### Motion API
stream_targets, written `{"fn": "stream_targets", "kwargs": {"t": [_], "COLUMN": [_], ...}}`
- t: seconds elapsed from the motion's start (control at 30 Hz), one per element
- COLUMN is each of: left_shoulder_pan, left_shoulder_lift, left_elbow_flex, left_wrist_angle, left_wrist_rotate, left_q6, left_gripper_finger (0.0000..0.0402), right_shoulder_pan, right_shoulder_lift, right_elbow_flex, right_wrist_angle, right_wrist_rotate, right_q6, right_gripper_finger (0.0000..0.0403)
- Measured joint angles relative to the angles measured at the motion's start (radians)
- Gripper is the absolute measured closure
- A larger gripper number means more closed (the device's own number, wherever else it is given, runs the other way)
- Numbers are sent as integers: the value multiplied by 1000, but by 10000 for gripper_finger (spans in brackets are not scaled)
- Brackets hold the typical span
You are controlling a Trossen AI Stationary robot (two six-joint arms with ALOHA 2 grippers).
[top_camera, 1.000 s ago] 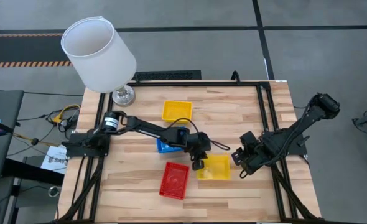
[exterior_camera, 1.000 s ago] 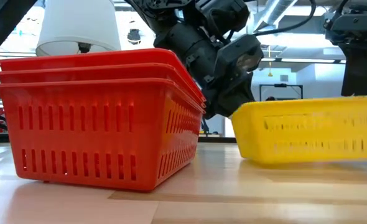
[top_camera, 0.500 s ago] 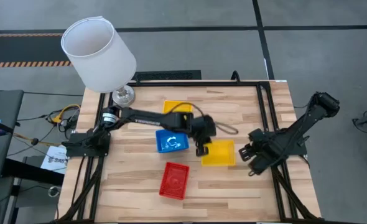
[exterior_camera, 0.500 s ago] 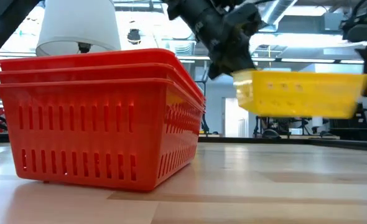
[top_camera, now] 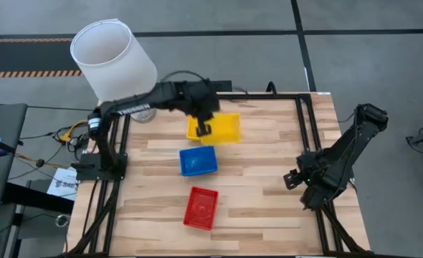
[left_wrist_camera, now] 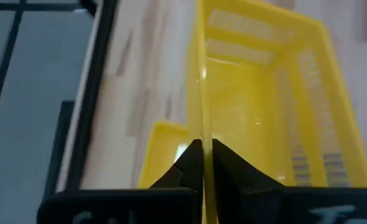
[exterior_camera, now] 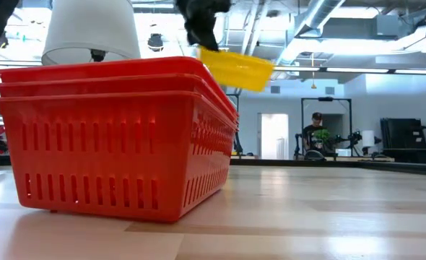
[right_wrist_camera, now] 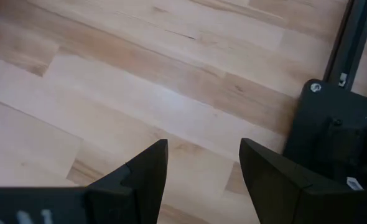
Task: Stack baskets by color
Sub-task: Stack the bottom yellow bin on top of the top yellow bin
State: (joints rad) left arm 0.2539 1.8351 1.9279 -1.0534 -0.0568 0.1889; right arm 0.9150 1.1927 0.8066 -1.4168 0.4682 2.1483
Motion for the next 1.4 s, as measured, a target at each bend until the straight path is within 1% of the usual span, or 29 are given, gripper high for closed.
{"fn": "stream_targets", "kwargs": {"t": [0.1, 0.2, 0.27, 0.33, 0.43, 0.53, 0.67, 0.73, 0.87, 0.97, 1.2, 1.3, 1.4], "left_shoulder_pan": [82, 161, 208, 254, 320, 365, 384, 383, 377, 375, 375, 375, 375], "left_shoulder_lift": [-33, -44, -44, -44, -45, -44, -40, -36, -35, -35, -35, -35, -35], "left_elbow_flex": [-47, -128, -187, -233, -297, -346, -396, -424, -484, -505, -524, -524, -524], "left_wrist_angle": [10, 38, 56, 95, 130, 181, 229, 284, 337, 324, 315, 320, 320], "left_wrist_rotate": [57, 109, 120, 167, 258, 296, 337, 359, 375, 392, 392, 392, 392], "left_q6": [59, 137, 200, 249, 275, 293, 336, 342, 350, 350, 375, 387, 393], "left_gripper_finger": [401, 401, 401, 401, 401, 401, 401, 401, 401, 401, 400, 390, 370], "right_shoulder_pan": [-1, -1, -1, -1, -1, -1, -1, -1, -1, -1, -1, -1, -1], "right_shoulder_lift": [0, 0, 0, 0, 0, 0, 0, 0, 0, 0, 0, 0, 0], "right_elbow_flex": [0, 0, 0, 0, 0, 0, 0, 0, 0, 0, 0, 0, 0], "right_wrist_angle": [-3, 0, 3, 5, 7, 5, 7, 8, 12, 12, 11, 17, 17], "right_wrist_rotate": [0, 1, 1, 1, 2, 2, 4, 4, 4, 4, 4, 4, 4], "right_q6": [1, 1, 1, 1, 1, 1, 1, 1, 1, 0, 0, -1, -1], "right_gripper_finger": [179, 179, 179, 179, 179, 179, 179, 179, 179, 179, 179, 179, 179]}}
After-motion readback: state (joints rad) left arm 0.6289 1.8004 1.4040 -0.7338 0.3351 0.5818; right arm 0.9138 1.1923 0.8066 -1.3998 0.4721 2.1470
